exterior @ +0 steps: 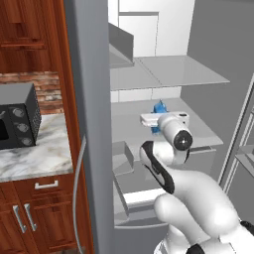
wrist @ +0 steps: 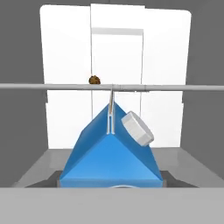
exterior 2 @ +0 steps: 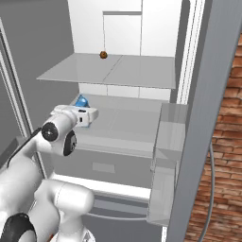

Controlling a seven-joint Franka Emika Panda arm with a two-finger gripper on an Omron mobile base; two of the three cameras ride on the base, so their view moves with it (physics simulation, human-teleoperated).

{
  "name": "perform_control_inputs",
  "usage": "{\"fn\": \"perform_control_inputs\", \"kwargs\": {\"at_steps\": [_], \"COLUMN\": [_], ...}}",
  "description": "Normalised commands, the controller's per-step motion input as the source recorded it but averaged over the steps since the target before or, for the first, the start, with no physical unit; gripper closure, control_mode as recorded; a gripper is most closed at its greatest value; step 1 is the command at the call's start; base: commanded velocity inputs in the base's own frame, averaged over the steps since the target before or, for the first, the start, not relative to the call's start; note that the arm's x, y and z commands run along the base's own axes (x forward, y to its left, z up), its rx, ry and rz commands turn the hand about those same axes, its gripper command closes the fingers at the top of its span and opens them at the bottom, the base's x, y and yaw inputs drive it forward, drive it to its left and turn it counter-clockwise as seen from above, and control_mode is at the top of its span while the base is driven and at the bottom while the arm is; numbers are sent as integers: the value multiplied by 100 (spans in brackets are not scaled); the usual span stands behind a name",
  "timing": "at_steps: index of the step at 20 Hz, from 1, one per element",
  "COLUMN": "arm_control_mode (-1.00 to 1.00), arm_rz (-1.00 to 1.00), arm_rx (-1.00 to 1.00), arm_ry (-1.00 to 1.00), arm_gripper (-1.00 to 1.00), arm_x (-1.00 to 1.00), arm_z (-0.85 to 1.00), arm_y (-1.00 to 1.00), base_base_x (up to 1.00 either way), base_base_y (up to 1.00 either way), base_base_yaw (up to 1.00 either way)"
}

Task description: Take out the milk from the fridge and place it on the tray on the counter. Then take the sugar cube near the tray and place it in the tray.

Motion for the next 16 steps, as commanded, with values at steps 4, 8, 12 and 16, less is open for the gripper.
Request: {"fn": "perform_control_inputs", "kwargs": {"at_steps": [4,8,12,16], "arm_control_mode": [-100,-100,-100,-100], "arm_rz": [-10,-5,0,1], "arm_rx": [0,0,-3,1], "arm_ry": [30,33,21,13], "arm_gripper": [100,100,100,100], "arm_x": [-48,-47,-41,-19], "arm_z": [69,32,20,5], "arm_y": [-10,-23,-6,0], "base_base_x": [0,0,0,0], "base_base_y": [0,0,0,0], "base_base_yaw": [0,0,0,0]}}
